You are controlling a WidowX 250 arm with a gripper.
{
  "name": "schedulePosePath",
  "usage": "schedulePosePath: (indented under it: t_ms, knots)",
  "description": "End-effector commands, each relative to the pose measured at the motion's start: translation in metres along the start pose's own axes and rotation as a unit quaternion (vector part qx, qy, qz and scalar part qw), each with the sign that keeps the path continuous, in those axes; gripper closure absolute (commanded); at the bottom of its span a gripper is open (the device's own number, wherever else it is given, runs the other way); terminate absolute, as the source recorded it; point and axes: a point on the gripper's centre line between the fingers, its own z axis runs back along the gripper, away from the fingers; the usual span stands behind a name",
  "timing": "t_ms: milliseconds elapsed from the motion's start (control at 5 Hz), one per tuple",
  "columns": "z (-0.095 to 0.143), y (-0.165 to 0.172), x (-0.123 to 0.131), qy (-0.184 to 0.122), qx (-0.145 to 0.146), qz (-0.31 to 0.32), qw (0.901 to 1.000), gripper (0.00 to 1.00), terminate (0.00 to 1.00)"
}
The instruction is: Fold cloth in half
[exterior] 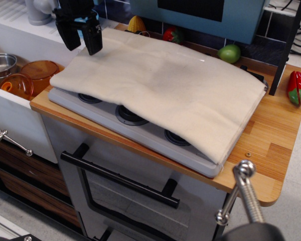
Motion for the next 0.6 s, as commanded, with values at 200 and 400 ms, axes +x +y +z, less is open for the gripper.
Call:
schedulePosePath:
  t_ms: [200, 400]
  knots:
    - [-0.011, 0.007, 0.007, -0.030, 0.010, -0.020, 0.9993, 0.00, 0.00]
    - [-0.016, -0.004, 0.000, -0.031, -0.008, -0.007, 0.9995, 1.00, 0.00]
